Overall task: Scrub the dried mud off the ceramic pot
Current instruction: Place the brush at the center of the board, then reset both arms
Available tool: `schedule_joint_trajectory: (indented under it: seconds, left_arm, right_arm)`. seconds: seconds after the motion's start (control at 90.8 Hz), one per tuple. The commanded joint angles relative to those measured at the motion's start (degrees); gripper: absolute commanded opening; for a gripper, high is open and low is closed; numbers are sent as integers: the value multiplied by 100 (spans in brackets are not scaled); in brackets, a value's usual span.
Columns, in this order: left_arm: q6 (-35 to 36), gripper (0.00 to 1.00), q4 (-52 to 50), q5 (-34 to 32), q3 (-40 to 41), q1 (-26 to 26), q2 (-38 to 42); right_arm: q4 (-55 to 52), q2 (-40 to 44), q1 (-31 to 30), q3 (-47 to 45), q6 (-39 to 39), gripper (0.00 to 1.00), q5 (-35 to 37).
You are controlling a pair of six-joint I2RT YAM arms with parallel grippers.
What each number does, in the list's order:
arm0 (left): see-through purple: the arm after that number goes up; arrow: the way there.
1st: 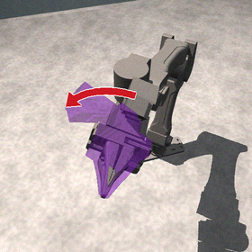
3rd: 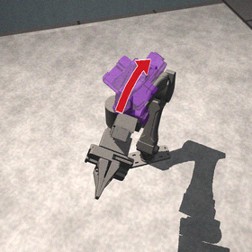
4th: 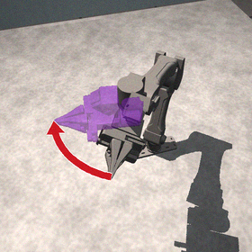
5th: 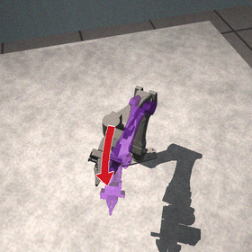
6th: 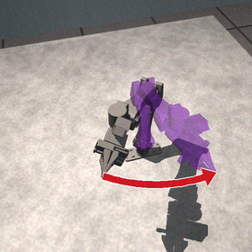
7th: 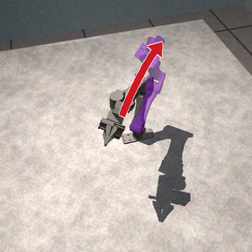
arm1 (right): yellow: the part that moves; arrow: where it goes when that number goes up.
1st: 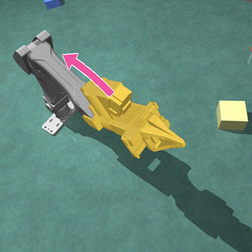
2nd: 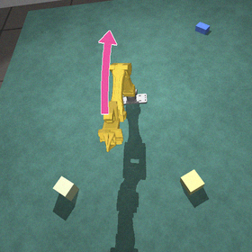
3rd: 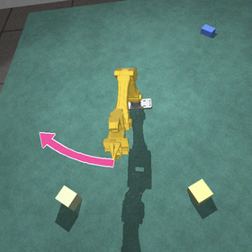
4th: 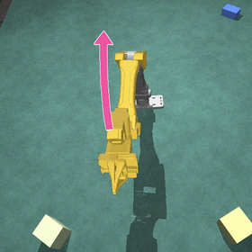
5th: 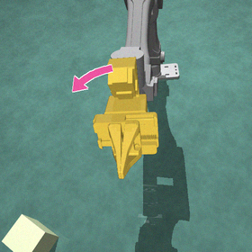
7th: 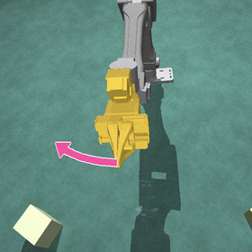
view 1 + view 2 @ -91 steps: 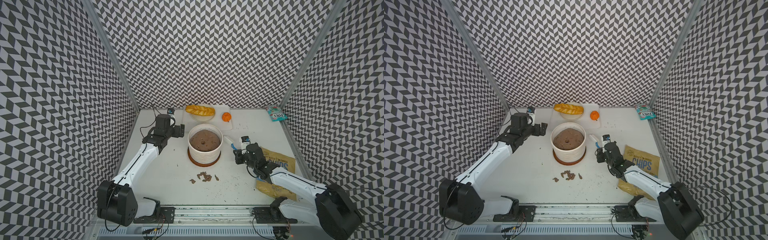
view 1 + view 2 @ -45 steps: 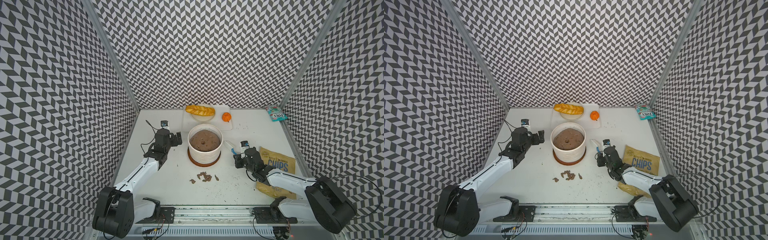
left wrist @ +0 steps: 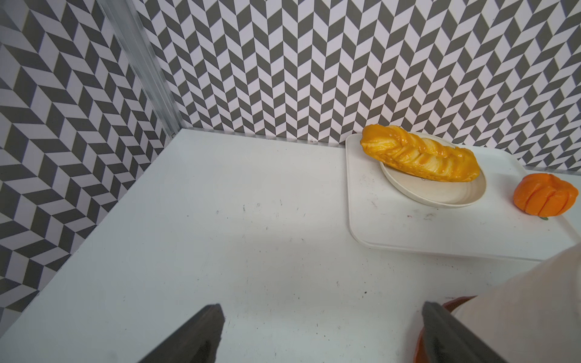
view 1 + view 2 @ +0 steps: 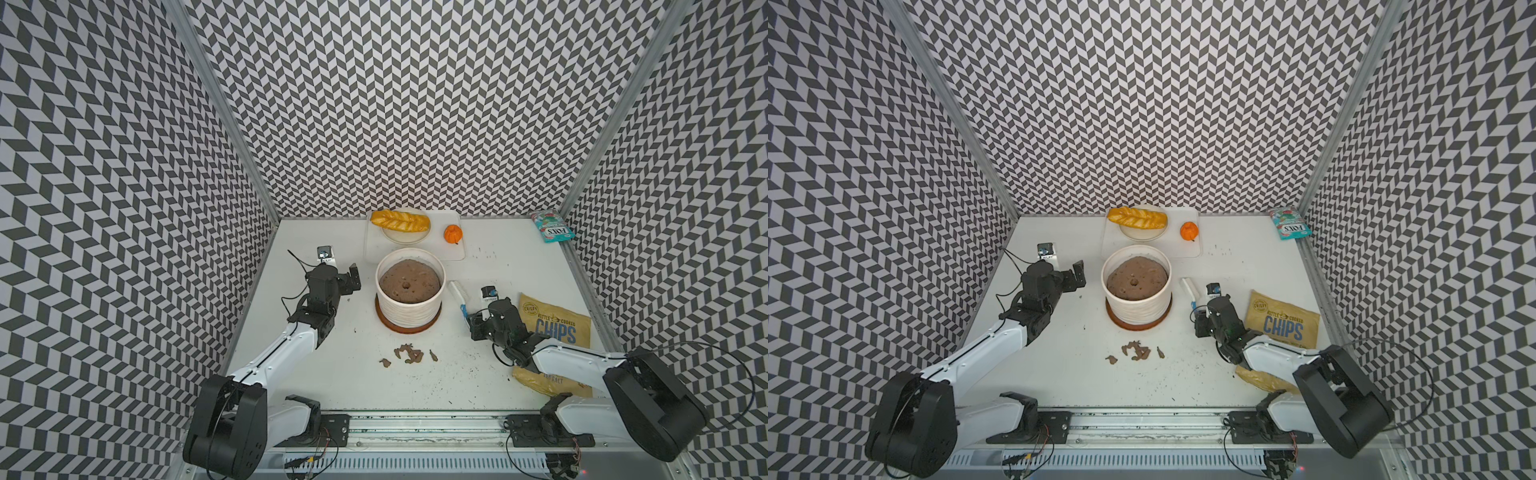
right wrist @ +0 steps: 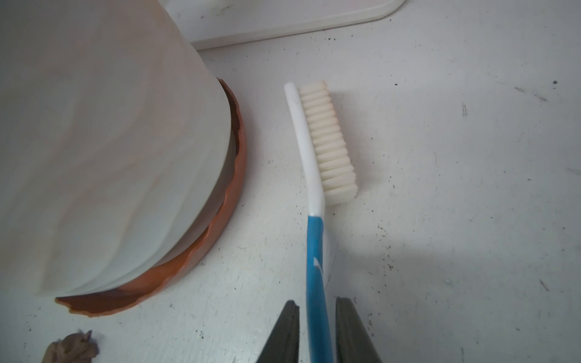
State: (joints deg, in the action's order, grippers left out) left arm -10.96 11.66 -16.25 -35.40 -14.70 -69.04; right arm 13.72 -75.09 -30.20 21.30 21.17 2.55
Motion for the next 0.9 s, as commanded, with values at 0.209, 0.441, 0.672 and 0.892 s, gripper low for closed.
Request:
schedule_joint_trajectory:
  seconds: [0.209, 0.441, 0.672, 0.892]
  left_arm:
    - [244, 100, 469, -475, 119, 80, 25]
    - [549, 100, 1116, -823, 385, 316, -189]
    - [826, 100, 2581, 565, 1001, 1061, -468]
    - [1017, 100, 3423, 1412, 1204, 1544, -980]
  right_arm:
    - [-186, 300, 30, 289, -18, 47, 226]
    - [-741, 1000, 673, 880, -679, 75, 923]
    - [824, 1071, 2024, 495, -1239, 100, 877]
    - [2779, 366, 2204, -10, -1872, 100, 1196]
